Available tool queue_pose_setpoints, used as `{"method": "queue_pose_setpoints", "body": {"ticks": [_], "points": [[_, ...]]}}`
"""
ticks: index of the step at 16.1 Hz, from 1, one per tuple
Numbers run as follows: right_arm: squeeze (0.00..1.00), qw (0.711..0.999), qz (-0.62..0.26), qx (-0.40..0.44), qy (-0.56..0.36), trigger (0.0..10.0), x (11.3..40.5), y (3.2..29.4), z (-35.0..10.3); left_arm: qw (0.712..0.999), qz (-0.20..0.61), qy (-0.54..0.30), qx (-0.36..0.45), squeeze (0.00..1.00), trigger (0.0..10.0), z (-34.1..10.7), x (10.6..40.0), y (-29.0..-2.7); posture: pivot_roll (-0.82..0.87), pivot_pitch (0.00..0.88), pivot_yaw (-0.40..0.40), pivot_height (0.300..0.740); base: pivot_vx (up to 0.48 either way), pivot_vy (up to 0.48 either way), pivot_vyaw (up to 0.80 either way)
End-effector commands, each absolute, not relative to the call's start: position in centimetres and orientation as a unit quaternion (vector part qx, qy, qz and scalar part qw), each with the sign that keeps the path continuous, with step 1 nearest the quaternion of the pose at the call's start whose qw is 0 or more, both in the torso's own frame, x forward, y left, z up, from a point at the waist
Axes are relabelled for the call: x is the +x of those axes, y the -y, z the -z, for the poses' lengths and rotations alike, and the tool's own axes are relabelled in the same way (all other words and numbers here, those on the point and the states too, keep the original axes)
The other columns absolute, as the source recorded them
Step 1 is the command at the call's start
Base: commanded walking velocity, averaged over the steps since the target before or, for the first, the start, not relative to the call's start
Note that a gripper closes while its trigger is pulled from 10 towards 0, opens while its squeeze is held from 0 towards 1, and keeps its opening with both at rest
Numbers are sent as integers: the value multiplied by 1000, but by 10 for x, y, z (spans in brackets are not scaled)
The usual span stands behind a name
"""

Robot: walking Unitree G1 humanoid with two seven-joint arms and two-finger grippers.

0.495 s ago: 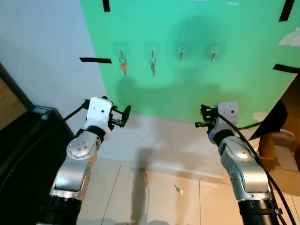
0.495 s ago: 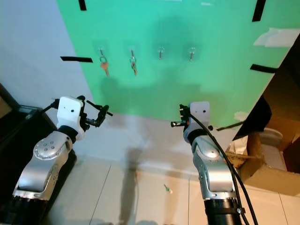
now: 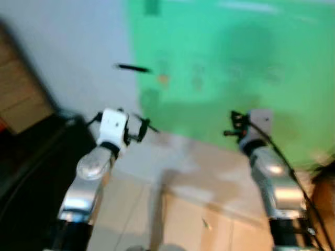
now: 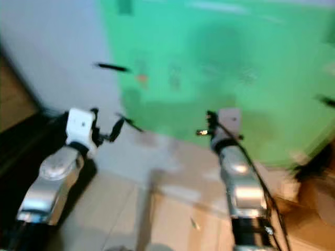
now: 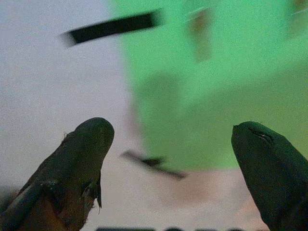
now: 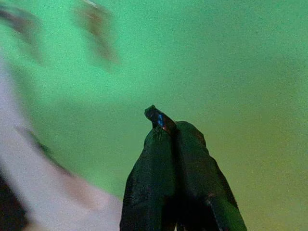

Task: Hang keys on a hook

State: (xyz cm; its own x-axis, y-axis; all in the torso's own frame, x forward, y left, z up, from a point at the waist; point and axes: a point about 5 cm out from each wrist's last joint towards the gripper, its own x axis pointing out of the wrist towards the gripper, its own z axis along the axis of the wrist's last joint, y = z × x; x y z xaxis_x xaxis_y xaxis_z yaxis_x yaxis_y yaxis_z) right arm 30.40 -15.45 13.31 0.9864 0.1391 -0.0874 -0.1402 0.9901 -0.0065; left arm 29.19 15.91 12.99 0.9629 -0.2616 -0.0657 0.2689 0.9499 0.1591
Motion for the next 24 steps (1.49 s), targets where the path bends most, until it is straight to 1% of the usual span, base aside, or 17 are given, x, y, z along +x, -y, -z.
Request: {"method": "queue_pose_setpoints", "body": {"ticks": [1,5,8,11,14,15,16,18,20,24], "points": [[0,997,-67,-7,-36,10000,304,160,-135,986,139,-9,87,47,10000,-137,294,-156,-27,0,46,740,337,0,0],[0,997,-65,-1,-33,10000,302,164,-137,986,140,-11,92,43,10000,-135,294,-155,-27,0,41,740,298,0,0],[0,997,-72,-3,-32,10000,298,168,-137,985,146,-10,92,31,10000,-134,292,-152,-22,0,32,740,0,0,0],[0,997,-73,-1,-28,10000,299,176,-140,967,234,-12,95,35,10000,-133,281,-140,-21,0,34,740,0,0,0],[0,996,-81,17,-20,10000,301,175,-147,955,282,-14,87,43,10000,-133,276,-134,-32,0,41,740,0,0,0],[0,994,-101,32,-12,10000,304,173,-154,944,318,-16,84,43,10000,-135,274,-130,-34,0,41,740,0,0,0],[0,993,-109,34,-10,10000,305,173,-156,939,332,-16,86,43,10000,-136,273,-129,-34,0,41,740,0,0,0],[0,993,-108,46,-7,10000,306,175,-159,934,346,-14,88,43,10000,-137,272,-127,-32,0,36,740,0,0,0],[0,989,-123,85,4,10000,306,177,-166,930,358,-13,84,43,10000,-139,269,-127,-26,0,29,740,0,0,0],[0,977,-183,110,13,10000,303,170,-177,925,370,-12,83,47,10000,-140,269,-125,-28,0,32,740,0,0,0]]}}
